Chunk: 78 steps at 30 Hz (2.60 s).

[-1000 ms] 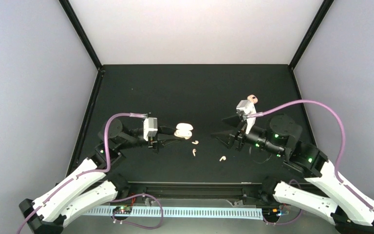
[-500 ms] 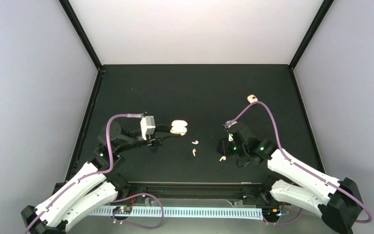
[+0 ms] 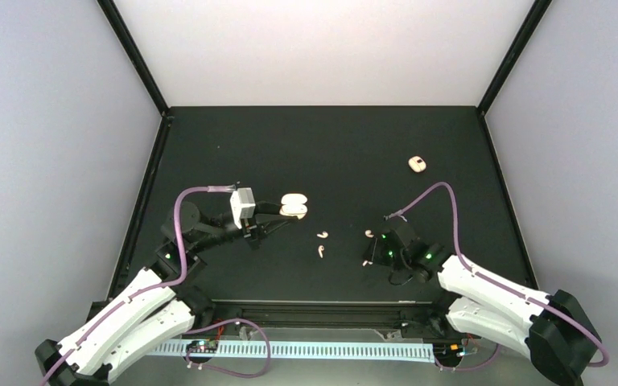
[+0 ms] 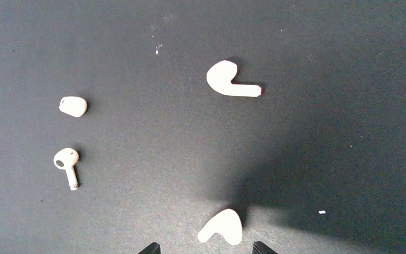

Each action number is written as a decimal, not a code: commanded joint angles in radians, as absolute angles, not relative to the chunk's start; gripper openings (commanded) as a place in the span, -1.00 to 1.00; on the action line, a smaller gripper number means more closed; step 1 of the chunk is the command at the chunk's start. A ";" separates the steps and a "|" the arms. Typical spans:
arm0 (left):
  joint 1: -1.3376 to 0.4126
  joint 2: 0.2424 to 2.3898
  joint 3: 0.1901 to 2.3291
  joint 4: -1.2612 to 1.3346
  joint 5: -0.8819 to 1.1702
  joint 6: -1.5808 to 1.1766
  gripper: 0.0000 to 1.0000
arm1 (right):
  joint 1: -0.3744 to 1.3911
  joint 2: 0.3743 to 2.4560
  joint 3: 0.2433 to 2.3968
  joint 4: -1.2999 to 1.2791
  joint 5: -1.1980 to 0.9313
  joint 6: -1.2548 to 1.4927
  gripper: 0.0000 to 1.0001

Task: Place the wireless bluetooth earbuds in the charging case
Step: Pick up the earbud from the center of the board.

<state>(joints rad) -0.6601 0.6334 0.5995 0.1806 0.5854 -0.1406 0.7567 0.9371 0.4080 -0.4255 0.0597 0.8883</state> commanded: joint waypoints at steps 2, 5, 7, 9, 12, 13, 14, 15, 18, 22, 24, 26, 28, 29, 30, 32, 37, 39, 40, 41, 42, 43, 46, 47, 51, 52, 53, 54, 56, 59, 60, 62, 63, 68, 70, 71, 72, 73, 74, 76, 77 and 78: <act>-0.656 0.606 0.594 0.209 0.564 -0.150 -0.97 | 0.751 0.966 0.418 -0.358 0.080 0.952 -0.12; -0.657 0.605 0.592 0.210 0.563 -0.149 -0.97 | 0.751 0.977 0.416 -0.355 0.061 0.957 -0.12; -0.659 0.610 0.592 0.212 0.564 -0.151 -0.97 | 0.752 0.982 0.416 -0.362 0.058 0.957 -0.13; -0.659 0.614 0.592 0.214 0.565 -0.153 -0.97 | 0.752 0.988 0.416 -0.369 0.058 0.953 -0.15; -0.660 0.616 0.592 0.216 0.567 -0.155 -0.97 | 0.751 1.005 0.418 -0.372 0.049 0.948 -0.19; -0.660 0.615 0.591 0.216 0.567 -0.155 -0.97 | 0.751 1.013 0.419 -0.372 0.047 0.944 -0.19; -0.661 0.615 0.591 0.215 0.567 -0.154 -0.97 | 0.752 1.021 0.420 -0.368 0.042 0.942 -0.20; -0.661 0.613 0.590 0.216 0.568 -0.155 -0.97 | 0.751 1.029 0.421 -0.363 0.035 0.938 -0.20; -0.664 0.612 0.589 0.217 0.570 -0.155 -0.97 | 0.752 1.053 0.433 -0.348 0.020 0.922 -0.22; -0.669 0.609 0.589 0.216 0.572 -0.154 -0.97 | 0.751 1.092 0.466 -0.337 0.003 0.882 -0.24; -0.670 0.608 0.589 0.218 0.571 -0.153 -0.97 | 0.751 1.116 0.481 -0.329 -0.005 0.867 -0.25; -0.670 0.605 0.589 0.217 0.571 -0.153 -0.97 | 0.752 1.140 0.497 -0.322 -0.014 0.855 -0.28; -0.671 0.603 0.589 0.217 0.571 -0.152 -0.97 | 0.752 1.161 0.510 -0.314 -0.022 0.846 -0.29; -0.671 0.603 0.589 0.218 0.571 -0.151 -0.97 | 0.750 1.170 0.518 -0.309 -0.026 0.841 -0.30; -0.672 0.602 0.589 0.217 0.571 -0.150 -0.97 | 0.750 1.177 0.524 -0.307 -0.029 0.837 -0.30; -0.673 0.601 0.589 0.217 0.571 -0.150 -0.97 | 0.751 1.190 0.536 -0.305 -0.028 0.829 -0.30; -0.673 0.599 0.589 0.215 0.570 -0.149 -0.97 | 0.752 1.177 0.560 -0.345 0.008 0.814 -0.30; -0.674 0.597 0.588 0.215 0.568 -0.149 -0.97 | 0.752 1.149 0.562 -0.373 0.028 0.801 -0.30; -0.674 0.596 0.589 0.215 0.568 -0.147 -0.97 | 0.752 1.138 0.564 -0.390 0.038 0.792 -0.30; -0.674 0.596 0.589 0.216 0.568 -0.147 -0.97 | 0.751 1.130 0.566 -0.406 0.045 0.778 -0.30; -0.675 0.597 0.589 0.217 0.567 -0.149 -0.97 | 0.751 1.125 0.566 -0.423 0.051 0.768 -0.30; -0.674 0.598 0.588 0.216 0.568 -0.150 -0.97 | 0.751 1.123 0.564 -0.434 0.057 0.763 -0.30; -0.674 0.599 0.589 0.217 0.569 -0.151 -0.97 | 0.751 1.118 0.549 -0.445 0.074 0.756 -0.31; -0.674 0.598 0.589 0.217 0.569 -0.150 -0.97 | 0.752 1.121 0.545 -0.442 0.076 0.758 -0.32; -0.675 0.602 0.588 0.218 0.570 -0.152 -0.97 | 0.751 1.151 0.546 -0.409 0.074 0.769 -0.35; -0.674 0.603 0.588 0.219 0.571 -0.152 -0.97 | 0.750 1.163 0.550 -0.399 0.072 0.770 -0.36; -0.675 0.605 0.588 0.219 0.570 -0.152 -0.97 | 0.751 1.175 0.554 -0.390 0.067 0.772 -0.37; -0.676 0.603 0.588 0.217 0.571 -0.152 -0.97 | 0.752 1.186 0.559 -0.382 0.063 0.772 -0.37; -0.677 0.604 0.587 0.215 0.569 -0.151 -0.97 | 0.751 1.209 0.567 -0.375 0.058 0.768 -0.38; -0.679 0.602 0.588 0.214 0.567 -0.149 -0.97 | 0.751 1.234 0.567 -0.374 0.060 0.761 -0.39; -0.678 0.601 0.588 0.214 0.566 -0.148 -0.97 | 0.751 1.237 0.567 -0.375 0.063 0.760 -0.39; -0.678 0.601 0.588 0.215 0.565 -0.148 -0.97 | 0.752 1.238 0.565 -0.379 0.071 0.759 -0.39; -0.678 0.601 0.589 0.215 0.564 -0.148 -0.97 | 0.751 1.240 0.565 -0.380 0.074 0.758 -0.39; -0.679 0.603 0.589 0.216 0.565 -0.150 -0.97 | 0.751 1.255 0.573 -0.391 0.089 0.745 -0.41; -0.679 0.601 0.589 0.215 0.566 -0.150 -0.97 | 0.750 1.262 0.577 -0.392 0.090 0.743 -0.42; -0.679 0.602 0.589 0.216 0.566 -0.149 -0.97 | 0.752 1.266 0.579 -0.390 0.088 0.740 -0.42; -0.678 0.602 0.589 0.214 0.565 -0.148 -0.97 | 0.751 1.270 0.582 -0.390 0.084 0.739 -0.43; -0.679 0.601 0.589 0.213 0.566 -0.147 -0.97 | 0.750 1.275 0.586 -0.392 0.084 0.737 -0.43; -0.678 0.601 0.589 0.214 0.566 -0.147 -0.97 | 0.752 1.280 0.589 -0.393 0.084 0.736 -0.44; -0.679 0.599 0.589 0.216 0.566 -0.147 -0.97 | 0.752 1.287 0.597 -0.397 0.087 0.730 -0.46; -0.680 0.599 0.589 0.214 0.565 -0.147 -0.97 | 0.750 1.290 0.600 -0.397 0.087 0.729 -0.47; -0.680 0.599 0.589 0.214 0.565 -0.148 -0.97 | 0.752 1.294 0.602 -0.398 0.087 0.727 -0.47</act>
